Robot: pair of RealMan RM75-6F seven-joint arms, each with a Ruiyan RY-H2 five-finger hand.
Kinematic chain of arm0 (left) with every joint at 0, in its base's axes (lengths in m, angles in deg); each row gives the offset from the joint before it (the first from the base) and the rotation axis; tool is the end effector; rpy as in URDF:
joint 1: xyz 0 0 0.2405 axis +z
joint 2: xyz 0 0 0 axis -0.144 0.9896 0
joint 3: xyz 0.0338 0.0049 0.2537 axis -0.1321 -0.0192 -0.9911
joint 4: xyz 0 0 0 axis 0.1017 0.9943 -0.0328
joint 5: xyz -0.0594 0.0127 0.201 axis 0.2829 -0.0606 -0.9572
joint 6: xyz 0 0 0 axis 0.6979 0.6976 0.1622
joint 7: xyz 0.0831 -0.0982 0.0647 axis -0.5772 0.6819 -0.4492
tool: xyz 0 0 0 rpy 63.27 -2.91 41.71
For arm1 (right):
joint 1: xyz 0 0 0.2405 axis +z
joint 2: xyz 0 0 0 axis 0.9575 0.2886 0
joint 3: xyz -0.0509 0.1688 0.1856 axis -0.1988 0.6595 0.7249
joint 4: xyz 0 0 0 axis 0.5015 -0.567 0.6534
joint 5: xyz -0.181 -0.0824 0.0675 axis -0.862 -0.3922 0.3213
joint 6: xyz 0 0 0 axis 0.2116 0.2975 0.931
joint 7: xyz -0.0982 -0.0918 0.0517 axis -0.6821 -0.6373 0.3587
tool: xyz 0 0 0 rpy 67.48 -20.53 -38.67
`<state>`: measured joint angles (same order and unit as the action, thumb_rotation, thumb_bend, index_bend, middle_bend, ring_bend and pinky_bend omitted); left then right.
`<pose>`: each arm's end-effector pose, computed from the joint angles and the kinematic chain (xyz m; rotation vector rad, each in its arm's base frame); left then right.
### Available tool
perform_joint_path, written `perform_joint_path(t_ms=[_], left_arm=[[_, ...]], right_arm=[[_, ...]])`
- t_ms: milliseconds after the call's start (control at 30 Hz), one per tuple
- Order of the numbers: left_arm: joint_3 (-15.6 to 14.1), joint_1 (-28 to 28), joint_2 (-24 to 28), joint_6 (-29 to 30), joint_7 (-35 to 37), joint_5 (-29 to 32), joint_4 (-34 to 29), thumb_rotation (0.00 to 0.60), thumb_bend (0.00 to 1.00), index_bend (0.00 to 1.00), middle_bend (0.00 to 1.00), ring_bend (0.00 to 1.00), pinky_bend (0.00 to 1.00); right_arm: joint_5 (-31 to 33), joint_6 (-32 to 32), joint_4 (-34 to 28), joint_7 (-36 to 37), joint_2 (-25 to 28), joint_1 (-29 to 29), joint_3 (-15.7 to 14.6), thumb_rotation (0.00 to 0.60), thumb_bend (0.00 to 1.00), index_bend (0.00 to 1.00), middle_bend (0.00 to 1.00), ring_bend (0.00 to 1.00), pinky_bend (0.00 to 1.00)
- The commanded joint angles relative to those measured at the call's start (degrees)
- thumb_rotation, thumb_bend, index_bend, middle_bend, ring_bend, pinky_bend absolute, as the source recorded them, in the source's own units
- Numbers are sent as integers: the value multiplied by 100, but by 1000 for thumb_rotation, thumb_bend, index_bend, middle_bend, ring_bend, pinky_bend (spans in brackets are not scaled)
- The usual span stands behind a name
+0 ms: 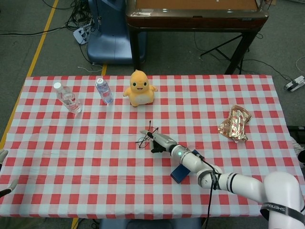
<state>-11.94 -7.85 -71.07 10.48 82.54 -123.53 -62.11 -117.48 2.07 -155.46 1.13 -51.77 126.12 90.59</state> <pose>-0.3520 0.1486 0.1826 -1.3008 -0.8560 -0.7387 -0.0925 -0.3644 -0.0866 1.9154 -1.8906 0.9202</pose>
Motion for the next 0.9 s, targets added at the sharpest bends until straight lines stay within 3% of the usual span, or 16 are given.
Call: perform_joint_path(t_ms=[33,400,900], left_arm=[[-2,1,1,-7,-2,7,2,600,260,78,77,80,0],[-7,-7,13,-23,23,-4,-28,600,260,78,77,80,0],[-18,9,51,-17,14,2,-82,600,260,78,77,80,0]], right_arm=[[-294,103,-261,163,125,-182,-7,600,1000,0,996,871,856],[-864,334,-492,507,342,-450,-221,600,1000,0,996,871,856],[-765,28,174,1085,40,-277,-234,600,1000,0,996,872,856]])
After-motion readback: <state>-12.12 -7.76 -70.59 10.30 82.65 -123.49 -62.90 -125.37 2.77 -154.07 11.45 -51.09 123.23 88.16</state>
